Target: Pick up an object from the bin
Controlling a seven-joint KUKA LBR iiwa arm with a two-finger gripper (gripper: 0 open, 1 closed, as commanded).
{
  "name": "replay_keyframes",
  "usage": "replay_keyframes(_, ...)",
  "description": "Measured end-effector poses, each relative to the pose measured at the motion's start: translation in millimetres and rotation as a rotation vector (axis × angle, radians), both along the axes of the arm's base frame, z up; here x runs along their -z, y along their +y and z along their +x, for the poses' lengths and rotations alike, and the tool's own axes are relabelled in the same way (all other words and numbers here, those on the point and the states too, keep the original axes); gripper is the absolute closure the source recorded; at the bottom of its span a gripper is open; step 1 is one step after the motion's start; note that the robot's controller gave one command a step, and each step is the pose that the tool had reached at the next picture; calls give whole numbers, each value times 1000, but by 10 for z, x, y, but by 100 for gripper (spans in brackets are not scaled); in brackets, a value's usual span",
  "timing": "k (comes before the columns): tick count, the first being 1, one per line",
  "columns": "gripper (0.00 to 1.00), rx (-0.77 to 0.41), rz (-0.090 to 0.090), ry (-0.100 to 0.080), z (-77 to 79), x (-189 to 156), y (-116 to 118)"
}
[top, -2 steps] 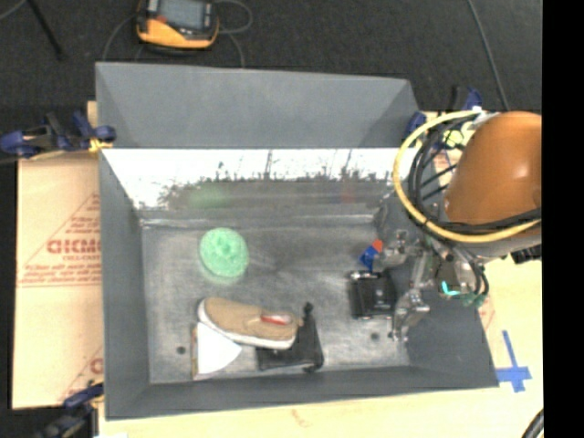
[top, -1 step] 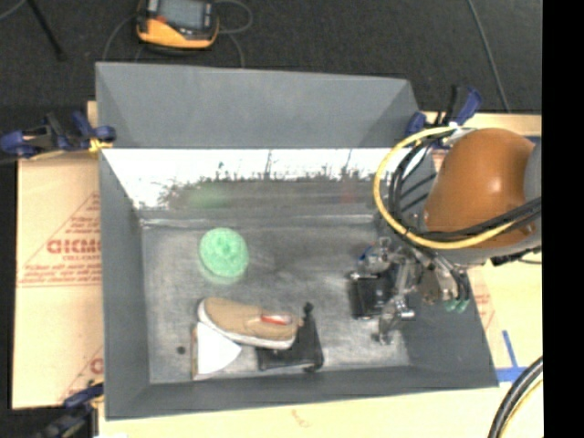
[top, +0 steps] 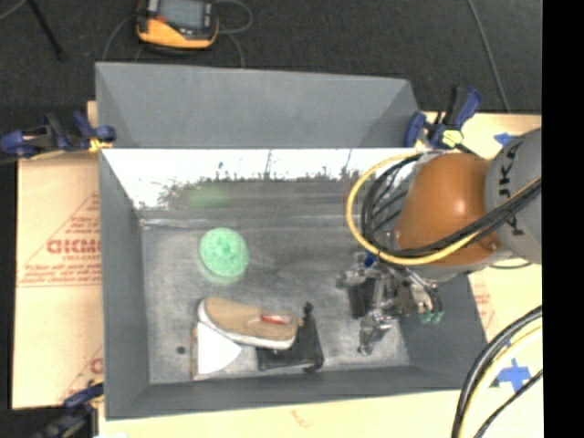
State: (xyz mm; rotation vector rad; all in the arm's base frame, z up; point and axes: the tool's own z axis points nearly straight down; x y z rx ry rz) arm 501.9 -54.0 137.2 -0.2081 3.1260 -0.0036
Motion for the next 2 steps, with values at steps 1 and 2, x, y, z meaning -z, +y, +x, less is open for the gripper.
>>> replay_keyframes(1, 0, 56, 3, 6, 11, 431, -128)
replay_keyframes(2, 0, 105, 2, 7, 122, 568, -191)
